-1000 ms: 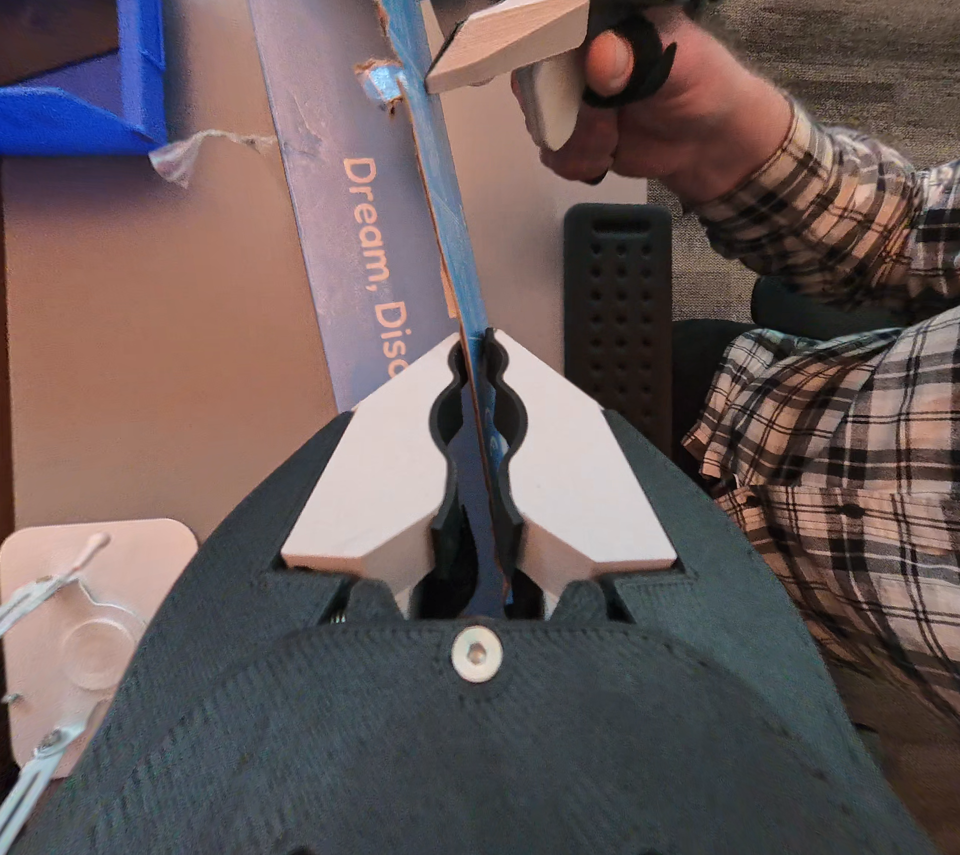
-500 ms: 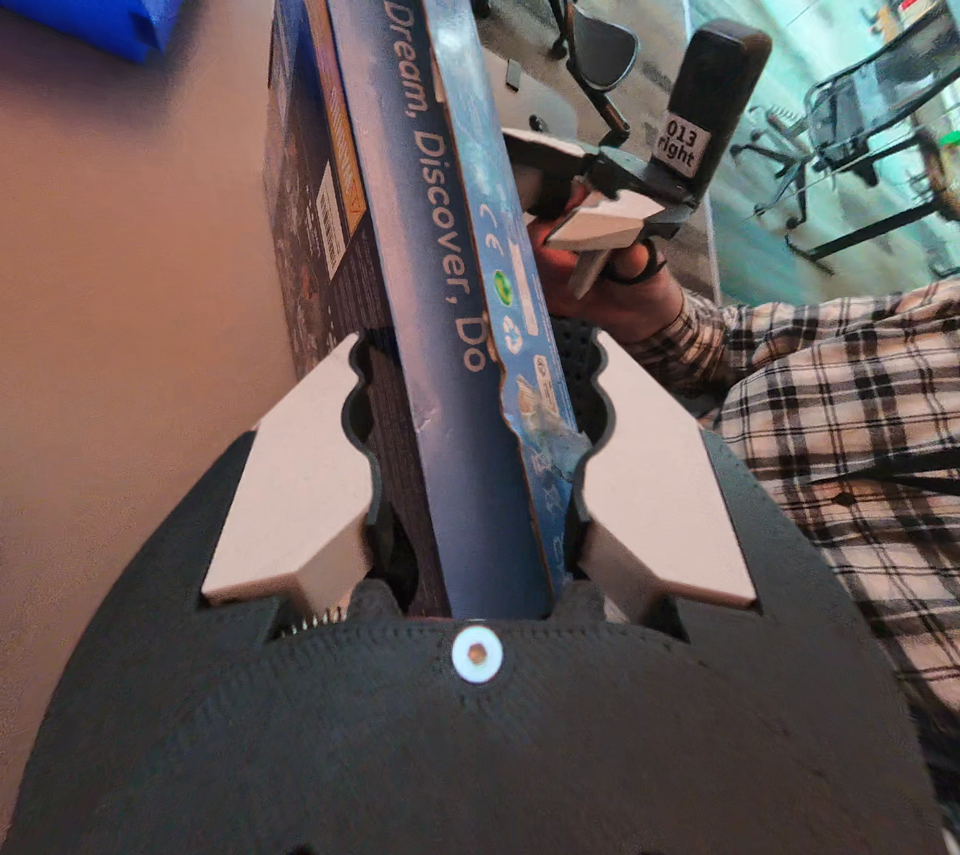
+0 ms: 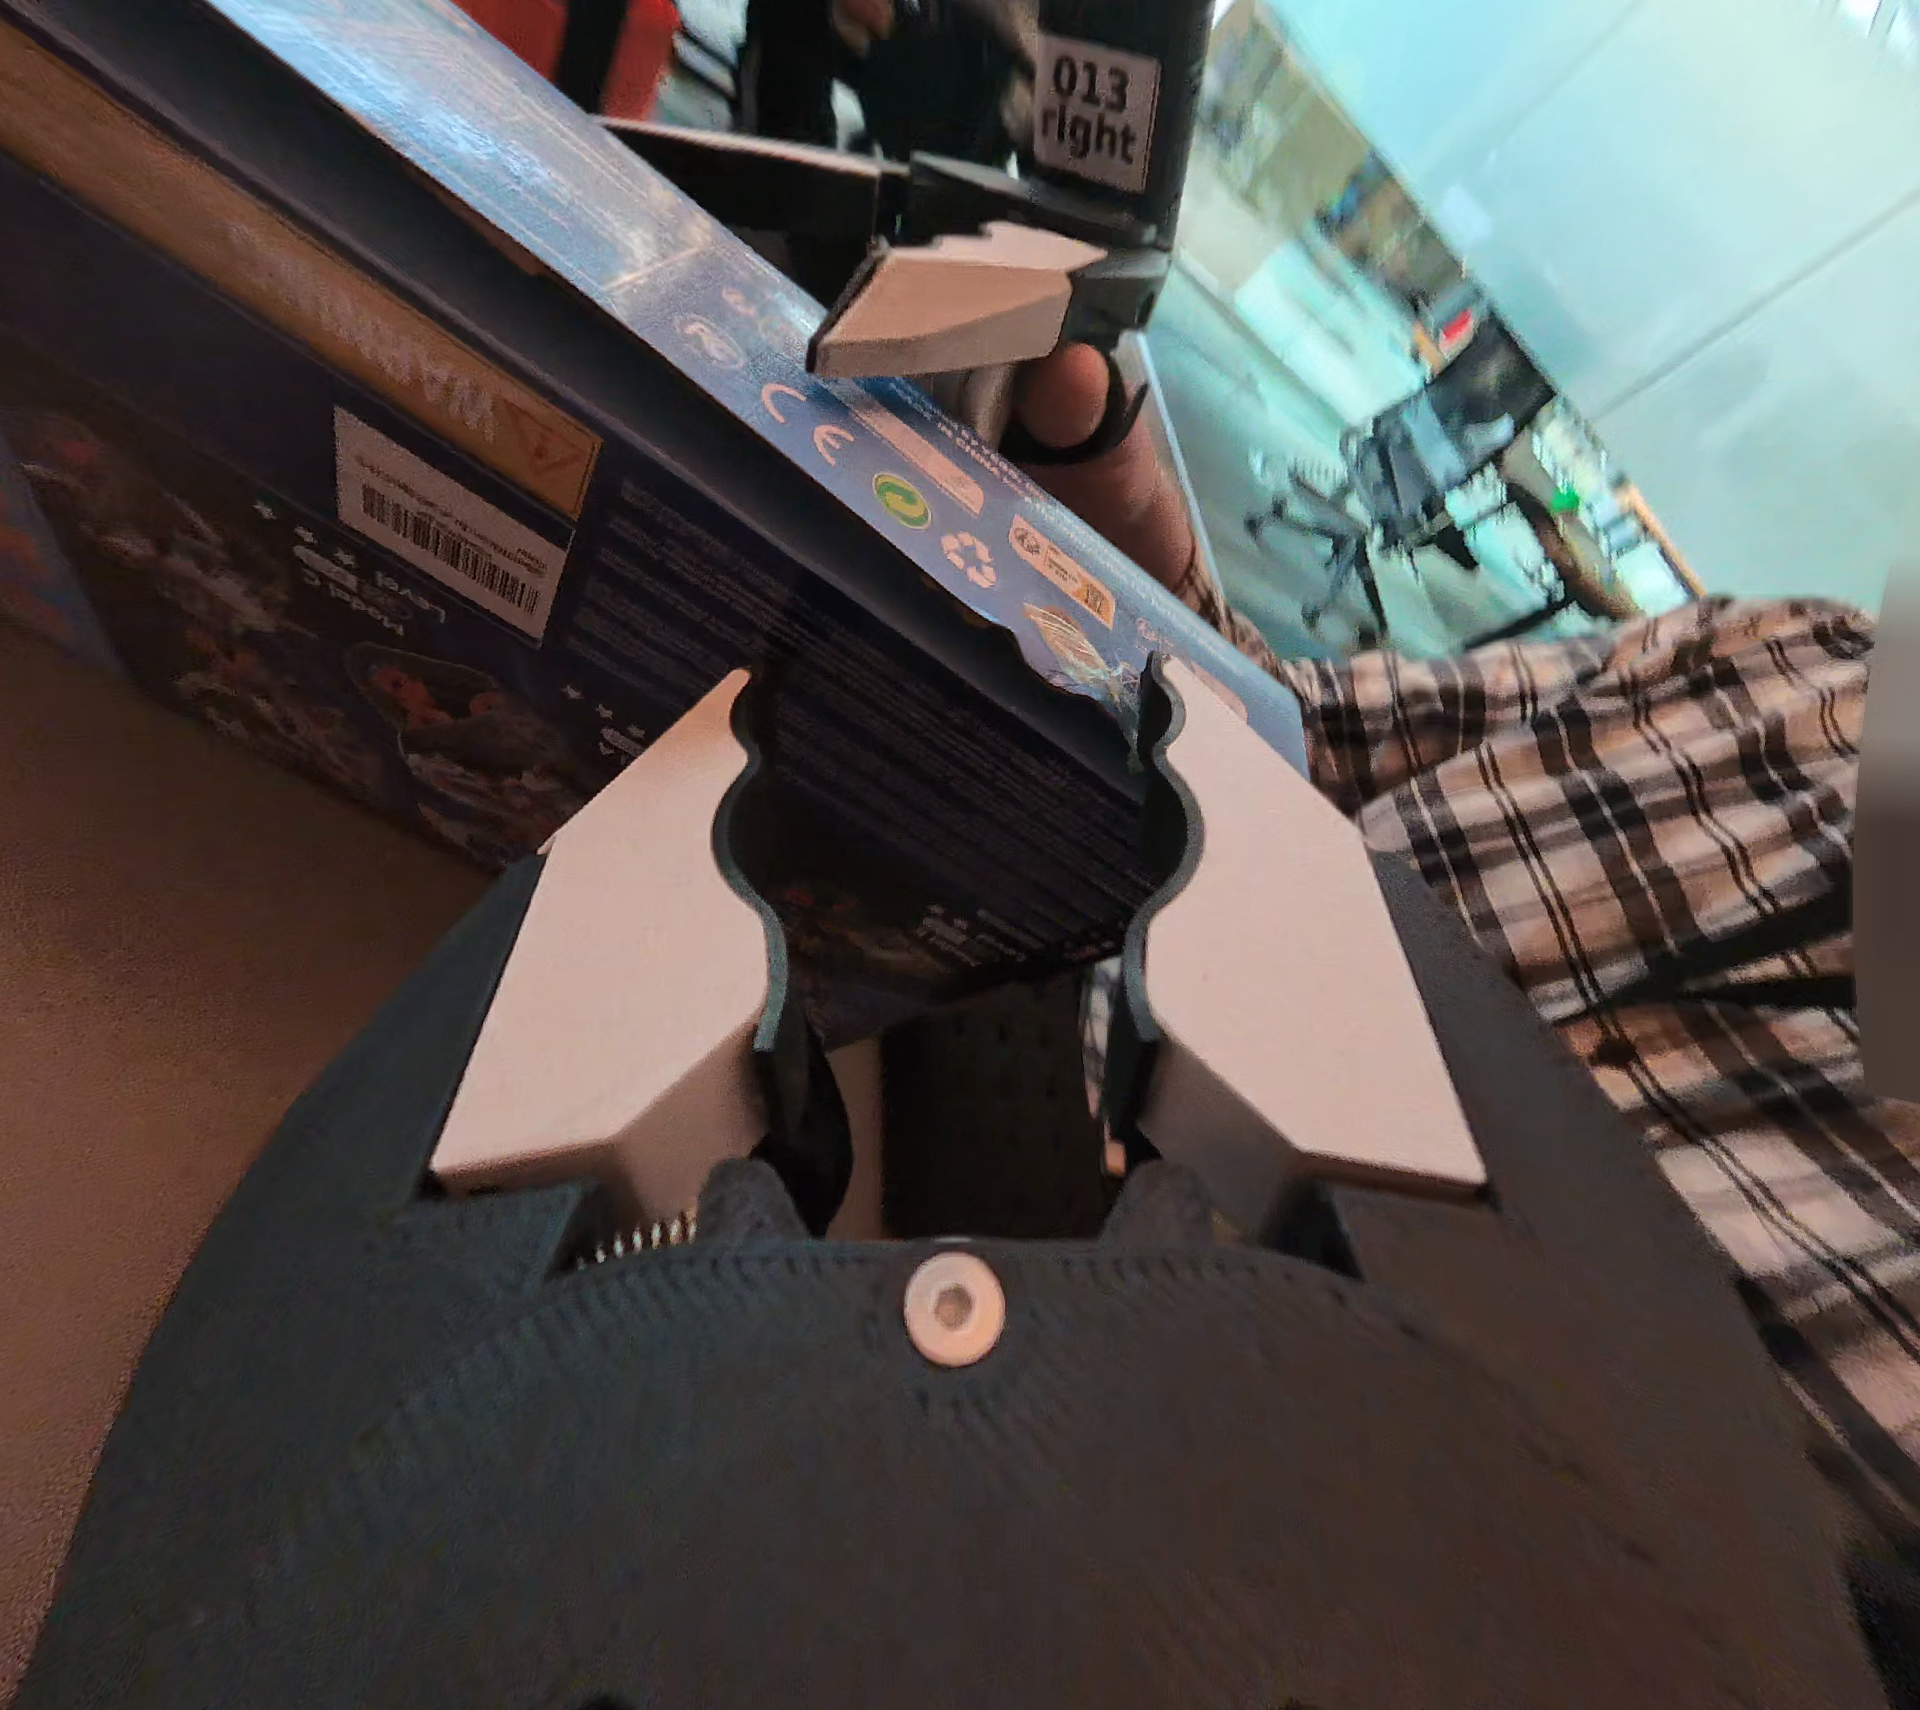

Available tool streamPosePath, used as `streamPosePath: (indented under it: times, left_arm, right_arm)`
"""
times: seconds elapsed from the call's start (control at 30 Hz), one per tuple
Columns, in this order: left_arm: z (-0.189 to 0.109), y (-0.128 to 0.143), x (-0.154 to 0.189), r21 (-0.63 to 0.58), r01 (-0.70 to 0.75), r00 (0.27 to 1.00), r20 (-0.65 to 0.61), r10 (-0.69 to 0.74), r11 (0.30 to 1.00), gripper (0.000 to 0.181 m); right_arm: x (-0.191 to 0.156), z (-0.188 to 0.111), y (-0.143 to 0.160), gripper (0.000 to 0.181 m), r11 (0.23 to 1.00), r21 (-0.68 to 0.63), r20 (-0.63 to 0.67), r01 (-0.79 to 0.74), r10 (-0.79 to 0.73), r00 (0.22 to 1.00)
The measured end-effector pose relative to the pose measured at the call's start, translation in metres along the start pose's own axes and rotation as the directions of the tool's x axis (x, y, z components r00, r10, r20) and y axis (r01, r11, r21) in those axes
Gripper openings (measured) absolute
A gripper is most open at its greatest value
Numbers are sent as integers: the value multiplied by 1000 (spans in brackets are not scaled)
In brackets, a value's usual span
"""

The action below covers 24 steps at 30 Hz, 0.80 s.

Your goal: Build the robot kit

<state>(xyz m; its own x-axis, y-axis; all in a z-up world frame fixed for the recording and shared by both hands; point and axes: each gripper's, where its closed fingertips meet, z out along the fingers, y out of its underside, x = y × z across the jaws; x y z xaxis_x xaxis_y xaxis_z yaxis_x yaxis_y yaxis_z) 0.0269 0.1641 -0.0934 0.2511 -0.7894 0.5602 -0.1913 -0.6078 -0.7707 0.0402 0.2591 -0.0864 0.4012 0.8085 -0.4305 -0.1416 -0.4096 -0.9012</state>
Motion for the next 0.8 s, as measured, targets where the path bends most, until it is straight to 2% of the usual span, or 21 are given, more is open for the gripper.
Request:
streamPosePath:
  times: [0.1, 0.2, 0.37, 0.47, 0.53, 0.57, 0.6, 0.63, 0.67, 0.8]
  left_arm:
    - [-12, 4, 0, 179, 32, 999, 34, -39, 983, 68]
    - [-23, 16, 6, 297, 33, 996, 66, -55, 954, 68]
    - [-41, 55, 12, 374, 59, 985, 131, -115, 926, 76]
    - [-21, 106, 8, 343, 160, 962, 156, -224, 925, 83]
    - [-4, 137, 2, 360, 249, 936, 150, -319, 899, 89]
    - [3, 148, 0, 383, 323, 917, 100, -387, 865, 85]
    - [12, 160, -3, 374, 382, 896, 75, -438, 845, 83]
    - [20, 169, -3, 310, 399, 888, 105, -448, 863, 94]
    - [26, 175, -4, 266, 396, 883, 151, -444, 879, 100]
    - [32, 194, 1, 122, 359, 895, 236, -378, 925, 89]
  right_arm:
    - [-11, 15, 7, 95, 992, -103, 44, 75, -71, 996]
    - [-27, 31, 15, 93, 975, -187, 116, 118, -97, 988]
    - [-65, 62, 41, 82, 954, -269, 223, 135, -75, 972]
    - [-93, 83, 85, 79, 905, -382, 308, 189, -68, 949]
    - [-107, 91, 117, 73, 843, -460, 361, 279, -109, 926]
    - [-114, 92, 133, 70, 810, -504, 392, 299, -94, 915]
    - [-116, 91, 152, 71, 762, -552, 417, 339, -100, 904]
    - [-115, 90, 167, 72, 722, -578, 427, 380, -129, 895]
    - [-114, 89, 174, 70, 700, -587, 434, 408, -153, 888]
    - [-105, 70, 179, 72, 658, -598, 431, 457, -217, 876]
